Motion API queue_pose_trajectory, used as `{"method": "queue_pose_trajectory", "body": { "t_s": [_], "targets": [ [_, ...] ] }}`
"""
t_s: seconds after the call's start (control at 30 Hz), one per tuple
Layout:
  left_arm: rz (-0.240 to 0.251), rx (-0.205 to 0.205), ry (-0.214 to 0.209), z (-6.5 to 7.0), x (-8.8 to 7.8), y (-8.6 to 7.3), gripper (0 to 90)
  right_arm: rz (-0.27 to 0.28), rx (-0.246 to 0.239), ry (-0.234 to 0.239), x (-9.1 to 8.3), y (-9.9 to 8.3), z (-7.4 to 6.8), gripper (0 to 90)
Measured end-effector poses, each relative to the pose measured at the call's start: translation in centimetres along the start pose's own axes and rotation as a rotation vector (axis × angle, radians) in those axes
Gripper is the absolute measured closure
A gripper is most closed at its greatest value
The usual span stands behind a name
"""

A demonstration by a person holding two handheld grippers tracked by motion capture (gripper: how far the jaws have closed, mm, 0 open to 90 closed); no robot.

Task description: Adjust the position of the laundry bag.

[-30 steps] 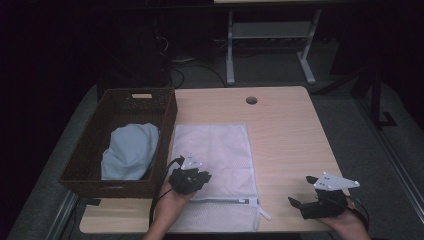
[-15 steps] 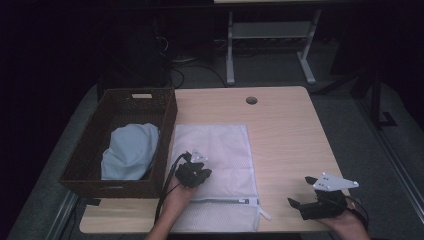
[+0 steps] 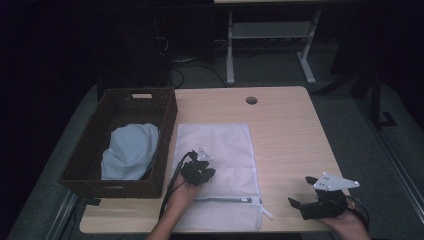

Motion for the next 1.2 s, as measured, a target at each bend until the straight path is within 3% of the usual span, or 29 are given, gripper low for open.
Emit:
{"method": "queue_pose_trajectory", "body": {
  "t_s": [0.23,0.73,1.2],
  "targets": [
    [0.011,-0.01,-0.027,0.3,0.8,1.1,90.0,0.001,0.0,-0.001,0.0,0.0,0.1,5.9],
    [0.011,0.009,-0.059,0.6,2.3,3.3,90.0,0.0,0.006,-0.006,-0.1,-0.1,0.3,6.0],
    [0.033,-0.005,-0.096,1.6,4.6,6.4,90.0,0.002,0.007,-0.003,-0.2,-0.2,0.3,6.0]
  ]
}}
Point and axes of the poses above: each handheld gripper's, and its own axes: x roughly forward along the jaws, y roughly out of its top, z roughly to its right, the point moved 9 cm from there along x, roughly forward along the jaws, and after that the axes turned 6 degrees about -z, right-handed, at the moved point
